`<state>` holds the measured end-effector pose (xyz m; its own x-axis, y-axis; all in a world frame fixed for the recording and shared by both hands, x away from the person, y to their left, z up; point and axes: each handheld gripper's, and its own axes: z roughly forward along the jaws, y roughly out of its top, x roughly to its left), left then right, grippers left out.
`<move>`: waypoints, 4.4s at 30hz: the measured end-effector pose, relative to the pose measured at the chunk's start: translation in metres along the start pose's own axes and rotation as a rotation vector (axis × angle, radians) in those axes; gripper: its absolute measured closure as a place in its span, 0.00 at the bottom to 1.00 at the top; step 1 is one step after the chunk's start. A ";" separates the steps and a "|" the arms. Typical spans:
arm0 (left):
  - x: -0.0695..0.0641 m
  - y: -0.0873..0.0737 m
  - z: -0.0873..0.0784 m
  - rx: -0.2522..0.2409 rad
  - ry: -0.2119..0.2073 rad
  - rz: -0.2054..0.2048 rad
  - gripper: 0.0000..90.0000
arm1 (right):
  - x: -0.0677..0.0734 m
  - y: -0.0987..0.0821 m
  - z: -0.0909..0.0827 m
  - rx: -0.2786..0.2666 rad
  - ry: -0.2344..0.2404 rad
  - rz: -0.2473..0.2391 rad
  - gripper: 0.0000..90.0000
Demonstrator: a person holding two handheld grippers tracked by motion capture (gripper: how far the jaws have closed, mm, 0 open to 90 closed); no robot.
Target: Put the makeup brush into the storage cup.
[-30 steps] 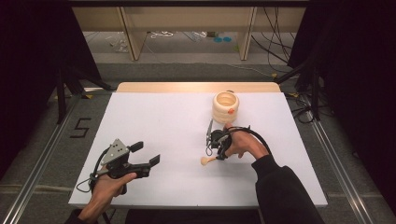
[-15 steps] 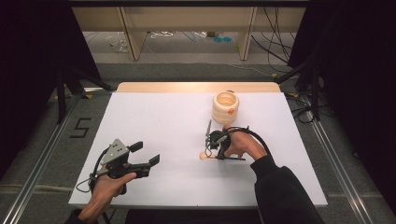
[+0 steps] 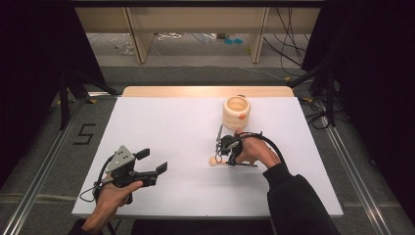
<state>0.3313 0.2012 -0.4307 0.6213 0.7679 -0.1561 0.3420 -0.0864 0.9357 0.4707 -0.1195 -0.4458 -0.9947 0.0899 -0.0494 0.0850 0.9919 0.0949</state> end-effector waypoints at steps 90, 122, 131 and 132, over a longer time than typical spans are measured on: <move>0.001 0.000 0.000 0.004 0.000 0.015 0.18 | -0.039 -0.051 -0.087 -0.989 -0.327 0.514 0.92; 0.002 0.000 0.001 0.004 -0.005 0.014 0.18 | -0.064 -0.061 -0.091 -1.109 -0.420 0.590 0.92; 0.002 0.000 0.001 0.008 -0.003 0.013 0.18 | -0.071 -0.060 -0.094 -1.145 -0.452 0.596 0.92; 0.002 0.000 0.001 0.007 -0.004 0.012 0.18 | -0.071 -0.060 -0.095 -1.146 -0.451 0.603 0.92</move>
<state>0.3330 0.2021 -0.4315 0.6280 0.7644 -0.1458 0.3393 -0.1004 0.9353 0.5307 -0.1938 -0.3533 -0.6971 0.7170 -0.0032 0.1802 0.1796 0.9671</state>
